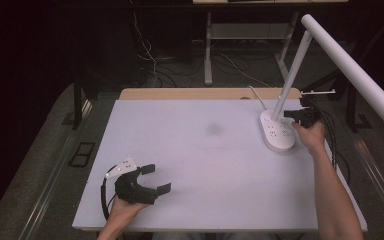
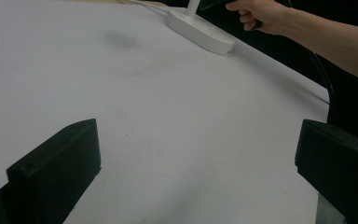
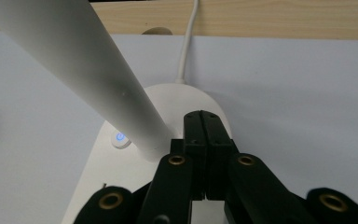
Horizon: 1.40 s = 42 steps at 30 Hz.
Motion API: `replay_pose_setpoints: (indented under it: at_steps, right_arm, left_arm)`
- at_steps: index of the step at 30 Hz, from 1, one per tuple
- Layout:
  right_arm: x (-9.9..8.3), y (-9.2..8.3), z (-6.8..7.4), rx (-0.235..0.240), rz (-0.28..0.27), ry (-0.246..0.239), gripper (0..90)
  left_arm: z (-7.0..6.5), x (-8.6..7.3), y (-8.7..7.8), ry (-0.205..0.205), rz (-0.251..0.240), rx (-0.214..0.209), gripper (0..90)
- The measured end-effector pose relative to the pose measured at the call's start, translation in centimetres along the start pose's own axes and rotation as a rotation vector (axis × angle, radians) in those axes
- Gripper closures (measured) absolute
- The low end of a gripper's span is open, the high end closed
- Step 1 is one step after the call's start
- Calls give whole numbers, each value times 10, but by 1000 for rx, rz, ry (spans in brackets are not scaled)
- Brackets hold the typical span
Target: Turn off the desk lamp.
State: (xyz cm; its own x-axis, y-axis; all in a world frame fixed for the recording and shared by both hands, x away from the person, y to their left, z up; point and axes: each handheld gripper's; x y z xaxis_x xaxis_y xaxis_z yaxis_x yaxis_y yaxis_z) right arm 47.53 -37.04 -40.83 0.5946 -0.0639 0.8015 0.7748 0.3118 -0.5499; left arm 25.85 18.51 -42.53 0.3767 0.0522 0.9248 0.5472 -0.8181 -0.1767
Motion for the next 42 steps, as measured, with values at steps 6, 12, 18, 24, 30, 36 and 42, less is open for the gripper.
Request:
replay_pose_setpoints:
  at_steps: [6, 12, 18, 24, 30, 36, 42]
  right_arm:
    - [3, -19, 1, -16, -7, -4, 766]
    - [5, -34, 1, -11, -25, 9, 659]
    - [6, -50, 9, -12, -21, -9, 542]
    - [2, -65, 16, 30, -32, 22, 386]
    - [1, -77, 24, 88, -58, 26, 264]
    - [-5, -90, 42, 142, -57, 13, 101]
    - [-12, -101, 51, 184, -80, -4, 6]
  left_arm:
    - [-1, 0, 0, 9, 3, -5, 0]
    - [-4, 0, 0, 10, -3, -7, 0]
    - [-3, 1, -1, 12, -4, -6, 0]
    - [-4, 1, -1, 12, -6, -11, 0]
    - [-5, 1, -1, 10, -9, -18, 0]
    - [-5, 1, -1, 8, -14, -18, 0]
    - [-5, 1, -1, 10, -14, -18, 0]
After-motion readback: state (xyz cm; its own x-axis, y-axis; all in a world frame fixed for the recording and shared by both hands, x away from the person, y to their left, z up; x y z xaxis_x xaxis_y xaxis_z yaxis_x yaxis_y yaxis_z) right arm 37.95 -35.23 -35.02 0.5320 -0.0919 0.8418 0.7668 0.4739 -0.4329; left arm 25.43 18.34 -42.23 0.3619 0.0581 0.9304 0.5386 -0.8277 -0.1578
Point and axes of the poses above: each handheld gripper's, and its own axes: y roughly forward along the jaws, x roughly out of its top, z roughly to its left, and after that the axes turned 11 degrees about -z, right-handed
